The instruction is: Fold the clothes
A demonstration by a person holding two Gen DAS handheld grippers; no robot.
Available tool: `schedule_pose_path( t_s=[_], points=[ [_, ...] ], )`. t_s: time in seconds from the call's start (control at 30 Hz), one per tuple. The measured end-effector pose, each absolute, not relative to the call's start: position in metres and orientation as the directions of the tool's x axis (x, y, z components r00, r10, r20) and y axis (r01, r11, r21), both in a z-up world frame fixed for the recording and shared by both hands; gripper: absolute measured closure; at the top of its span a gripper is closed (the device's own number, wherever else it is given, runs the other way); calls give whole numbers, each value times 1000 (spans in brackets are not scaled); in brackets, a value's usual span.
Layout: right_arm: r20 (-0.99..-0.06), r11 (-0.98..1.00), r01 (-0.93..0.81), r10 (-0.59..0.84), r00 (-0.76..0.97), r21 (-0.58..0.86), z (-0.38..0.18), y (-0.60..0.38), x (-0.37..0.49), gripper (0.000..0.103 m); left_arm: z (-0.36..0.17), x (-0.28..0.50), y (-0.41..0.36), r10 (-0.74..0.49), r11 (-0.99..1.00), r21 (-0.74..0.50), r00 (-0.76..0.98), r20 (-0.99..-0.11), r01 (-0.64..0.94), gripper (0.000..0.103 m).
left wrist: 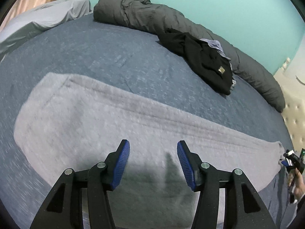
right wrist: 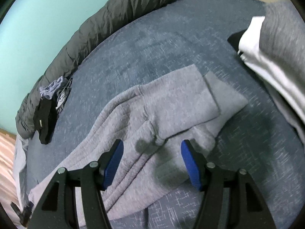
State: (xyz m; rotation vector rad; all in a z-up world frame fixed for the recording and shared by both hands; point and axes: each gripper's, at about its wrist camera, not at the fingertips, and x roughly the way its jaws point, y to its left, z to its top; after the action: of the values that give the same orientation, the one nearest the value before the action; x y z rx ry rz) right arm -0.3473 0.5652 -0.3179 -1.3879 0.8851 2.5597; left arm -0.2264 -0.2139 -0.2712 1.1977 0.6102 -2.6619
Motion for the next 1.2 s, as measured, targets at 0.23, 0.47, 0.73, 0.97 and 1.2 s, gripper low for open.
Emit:
schedule_pose_path(
  t_s=[0.23, 0.47, 0.73, 0.97, 1.2],
  points=[
    [-774, -807, -363, -171, -610, 465, -329, 571, -359, 39, -281, -211, -195, 35, -924, -281, -674, -737, 259, 45],
    [-760, -800, -382, -136, -635, 462, -336, 576, -372, 51, -290, -206, -187, 7, -936, -247, -690, -724, 250, 45],
    [-731, -865, -336, -51, -680, 373, -307, 571, -363, 90, -293, -206, -186, 13, -929, -265, -690, -724, 260, 45],
    [-737, -900, -302, -31, -675, 314, -268, 586, -348, 91, -292, -203, -185, 23, -926, -277, -693, -721, 257, 45],
    [-804, -908, -342, 8, -595, 244, -300, 588, -354, 82, -291, -205, -181, 28, -927, -279, -693, -721, 252, 45]
  ],
)
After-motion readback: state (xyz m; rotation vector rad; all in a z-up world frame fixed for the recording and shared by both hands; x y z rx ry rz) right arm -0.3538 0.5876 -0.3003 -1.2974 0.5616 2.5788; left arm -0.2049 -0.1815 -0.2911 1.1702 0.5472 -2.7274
